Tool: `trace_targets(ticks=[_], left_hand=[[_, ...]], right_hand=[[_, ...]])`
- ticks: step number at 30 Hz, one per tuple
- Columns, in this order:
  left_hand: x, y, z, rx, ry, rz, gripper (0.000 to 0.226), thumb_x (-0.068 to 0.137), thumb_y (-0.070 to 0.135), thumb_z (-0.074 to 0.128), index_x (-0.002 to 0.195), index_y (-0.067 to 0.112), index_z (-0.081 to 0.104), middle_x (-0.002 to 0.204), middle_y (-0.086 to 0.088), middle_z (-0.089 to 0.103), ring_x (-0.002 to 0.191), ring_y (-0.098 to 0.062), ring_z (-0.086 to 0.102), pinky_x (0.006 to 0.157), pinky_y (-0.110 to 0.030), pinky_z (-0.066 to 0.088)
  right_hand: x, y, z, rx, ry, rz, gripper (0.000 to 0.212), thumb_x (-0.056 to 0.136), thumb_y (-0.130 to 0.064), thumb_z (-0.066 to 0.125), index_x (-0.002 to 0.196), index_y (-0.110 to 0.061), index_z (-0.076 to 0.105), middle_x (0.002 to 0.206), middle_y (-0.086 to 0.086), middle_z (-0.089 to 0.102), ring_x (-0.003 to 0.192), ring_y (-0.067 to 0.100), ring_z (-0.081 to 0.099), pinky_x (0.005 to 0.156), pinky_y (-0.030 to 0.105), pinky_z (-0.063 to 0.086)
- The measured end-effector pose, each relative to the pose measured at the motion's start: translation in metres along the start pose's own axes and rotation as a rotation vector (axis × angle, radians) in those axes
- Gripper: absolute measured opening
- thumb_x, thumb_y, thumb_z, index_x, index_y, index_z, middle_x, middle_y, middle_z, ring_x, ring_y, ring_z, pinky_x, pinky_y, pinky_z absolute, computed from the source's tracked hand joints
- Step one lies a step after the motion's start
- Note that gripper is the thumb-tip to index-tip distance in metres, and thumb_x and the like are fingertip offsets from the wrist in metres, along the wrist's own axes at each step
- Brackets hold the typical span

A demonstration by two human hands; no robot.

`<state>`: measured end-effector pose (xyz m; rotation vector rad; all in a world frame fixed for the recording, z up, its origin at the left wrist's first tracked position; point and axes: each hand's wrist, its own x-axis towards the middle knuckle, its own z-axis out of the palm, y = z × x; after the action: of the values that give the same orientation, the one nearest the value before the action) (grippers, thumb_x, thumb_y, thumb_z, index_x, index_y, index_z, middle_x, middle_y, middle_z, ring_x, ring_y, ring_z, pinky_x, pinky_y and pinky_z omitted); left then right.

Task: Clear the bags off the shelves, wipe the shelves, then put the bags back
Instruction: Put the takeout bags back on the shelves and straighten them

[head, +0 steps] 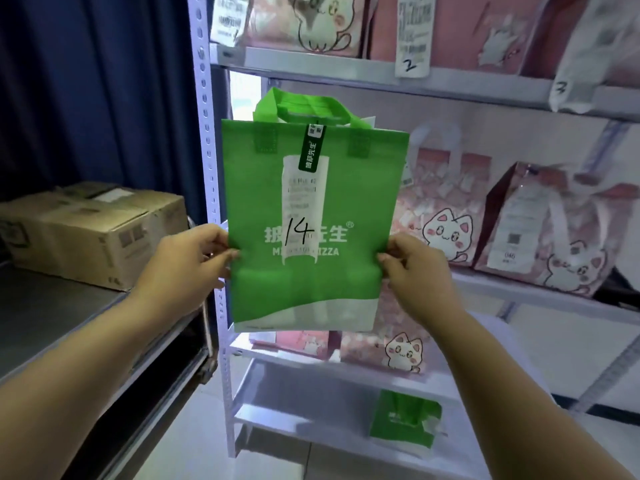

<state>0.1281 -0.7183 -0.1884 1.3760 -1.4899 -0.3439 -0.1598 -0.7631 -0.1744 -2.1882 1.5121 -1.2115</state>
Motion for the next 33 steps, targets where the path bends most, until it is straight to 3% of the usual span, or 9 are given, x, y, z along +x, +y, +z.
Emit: trace_targets(ticks=[6, 8, 12, 15, 19, 25, 28, 33], left_hand=[[0.074, -0.013, -0.008, -0.003, 0.033, 0.065, 0.026, 0.085, 0.005, 0.064, 0.076, 0.029, 0.062, 0.072, 0.010, 0.069, 0.055, -0.010, 0.067, 0.052, -0.031, 0.058], [0.098, -0.022, -0.008, 0.023, 0.044, 0.080, 0.023, 0.085, 0.005, 0.064, 0.074, 0.026, 0.062, 0.070, 0.013, 0.069, 0.055, -0.007, 0.067, 0.049, -0.025, 0.057], [0.140, -0.046, 0.002, 0.082, 0.040, 0.080, 0.024, 0.084, 0.007, 0.065, 0.073, 0.028, 0.061, 0.069, 0.010, 0.068, 0.057, -0.002, 0.066, 0.047, -0.017, 0.053], [0.164, -0.067, 0.015, 0.132, -0.008, 0.060, 0.025, 0.084, 0.012, 0.065, 0.071, 0.031, 0.059, 0.073, 0.009, 0.068, 0.063, -0.010, 0.068, 0.054, -0.027, 0.058], [0.191, -0.092, 0.036, 0.161, -0.072, 0.026, 0.014, 0.086, 0.019, 0.063, 0.075, 0.026, 0.060, 0.073, 0.007, 0.067, 0.059, -0.015, 0.067, 0.058, -0.042, 0.058], [0.229, -0.110, 0.061, 0.153, -0.054, 0.021, 0.004, 0.087, 0.020, 0.061, 0.084, 0.022, 0.064, 0.080, -0.001, 0.069, 0.075, -0.025, 0.066, 0.072, -0.042, 0.056], [0.239, -0.113, 0.069, 0.193, -0.042, 0.026, 0.015, 0.088, 0.027, 0.060, 0.094, 0.014, 0.066, 0.083, -0.004, 0.070, 0.075, -0.025, 0.066, 0.075, -0.037, 0.054], [0.236, -0.118, 0.075, 0.358, -0.062, 0.063, 0.047, 0.091, 0.041, 0.052, 0.056, 0.011, 0.044, 0.048, -0.008, 0.049, 0.055, -0.029, 0.049, 0.055, -0.034, 0.042]], right_hand=[[0.062, -0.010, 0.020, 0.006, 0.086, -0.047, 0.014, 0.090, -0.012, 0.055, 0.079, -0.020, 0.058, 0.074, -0.005, 0.062, 0.067, 0.019, 0.060, 0.067, 0.044, 0.054], [0.082, -0.008, 0.031, 0.019, 0.096, -0.054, 0.013, 0.090, -0.011, 0.056, 0.081, -0.020, 0.060, 0.075, -0.009, 0.061, 0.070, 0.016, 0.061, 0.069, 0.040, 0.055], [0.114, 0.001, 0.056, 0.002, 0.123, -0.036, 0.031, 0.088, -0.010, 0.058, 0.069, -0.034, 0.051, 0.068, -0.017, 0.056, 0.064, 0.005, 0.056, 0.059, 0.026, 0.045], [0.135, 0.014, 0.076, -0.031, 0.096, 0.040, 0.018, 0.089, -0.012, 0.058, 0.073, -0.021, 0.058, 0.070, -0.007, 0.061, 0.065, 0.016, 0.060, 0.061, 0.032, 0.050], [0.154, 0.033, 0.095, -0.091, 0.089, 0.116, 0.024, 0.089, -0.015, 0.058, 0.068, -0.026, 0.052, 0.066, -0.009, 0.058, 0.062, 0.012, 0.055, 0.052, 0.023, 0.037], [0.179, 0.046, 0.109, -0.147, 0.112, 0.184, 0.019, 0.091, -0.018, 0.056, 0.072, -0.019, 0.053, 0.066, -0.002, 0.057, 0.061, 0.012, 0.052, 0.050, 0.023, 0.034], [0.188, 0.048, 0.112, -0.213, 0.090, 0.190, 0.017, 0.093, -0.022, 0.052, 0.079, -0.014, 0.057, 0.071, 0.005, 0.060, 0.065, 0.021, 0.055, 0.053, 0.029, 0.039], [0.190, 0.055, 0.121, -0.312, -0.009, 0.241, 0.019, 0.096, -0.032, 0.047, 0.093, -0.014, 0.055, 0.072, 0.001, 0.054, 0.067, 0.022, 0.051, 0.055, 0.030, 0.032]])
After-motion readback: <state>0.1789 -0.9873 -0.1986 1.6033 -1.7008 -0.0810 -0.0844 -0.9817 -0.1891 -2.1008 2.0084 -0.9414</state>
